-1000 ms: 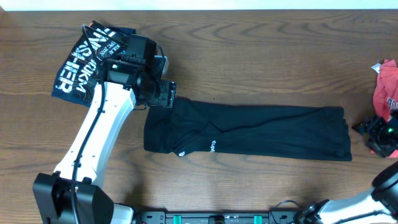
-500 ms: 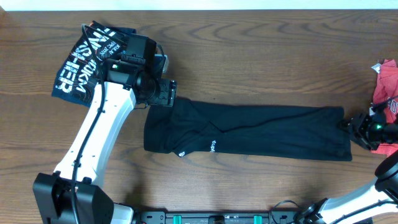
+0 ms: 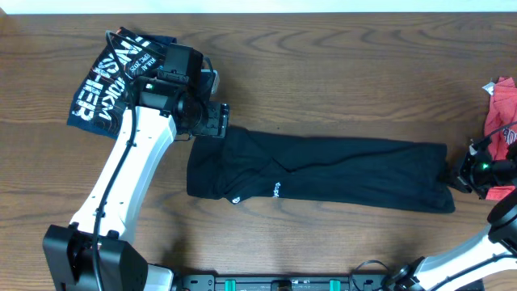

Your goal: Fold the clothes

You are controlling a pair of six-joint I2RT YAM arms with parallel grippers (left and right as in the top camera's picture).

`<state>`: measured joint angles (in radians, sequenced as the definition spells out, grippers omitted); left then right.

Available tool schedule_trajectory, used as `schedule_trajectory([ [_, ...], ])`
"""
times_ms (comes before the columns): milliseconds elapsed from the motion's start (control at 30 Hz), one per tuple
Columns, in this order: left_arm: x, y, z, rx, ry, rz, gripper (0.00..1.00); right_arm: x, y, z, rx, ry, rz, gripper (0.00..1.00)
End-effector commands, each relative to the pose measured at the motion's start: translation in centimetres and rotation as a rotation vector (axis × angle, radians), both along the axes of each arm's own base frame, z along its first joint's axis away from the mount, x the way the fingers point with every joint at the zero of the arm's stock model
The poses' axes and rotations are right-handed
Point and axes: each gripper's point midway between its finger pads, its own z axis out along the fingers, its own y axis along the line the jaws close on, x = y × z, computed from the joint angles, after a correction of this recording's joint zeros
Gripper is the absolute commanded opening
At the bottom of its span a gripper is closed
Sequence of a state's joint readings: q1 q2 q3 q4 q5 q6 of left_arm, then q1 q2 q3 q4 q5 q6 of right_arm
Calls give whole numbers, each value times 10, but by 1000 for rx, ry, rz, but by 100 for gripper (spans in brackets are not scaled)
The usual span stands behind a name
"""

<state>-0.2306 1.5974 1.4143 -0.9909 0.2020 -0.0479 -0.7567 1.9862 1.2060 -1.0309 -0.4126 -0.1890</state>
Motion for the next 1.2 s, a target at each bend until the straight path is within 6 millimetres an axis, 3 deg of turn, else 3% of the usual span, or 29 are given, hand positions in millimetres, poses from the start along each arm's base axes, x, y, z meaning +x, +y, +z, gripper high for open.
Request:
schedule_trajectory([
  [0,2,3,1,14,-9,-6,76,9,-13,24,-58,3,11,1],
  [233,5,2,2,11,-21,-5,76,21,0,92,-169,-100,29,1],
  [400,6,2,2,10,-22,-5,76,29,26,115,-257,-119,112,1],
  [567,6,2,2,10,-22,-5,76,30,59,106,-307,-48,224,1],
  [733,4,2,2,12,-15,-5,76,25,88,83,-364,22,297,1],
  [1000,4,2,2,12,-16,-5,76,9,137,48,-347,58,397,1],
  [1167,4,2,2,12,-16,-5,76,16,171,41,-292,2,435,6],
])
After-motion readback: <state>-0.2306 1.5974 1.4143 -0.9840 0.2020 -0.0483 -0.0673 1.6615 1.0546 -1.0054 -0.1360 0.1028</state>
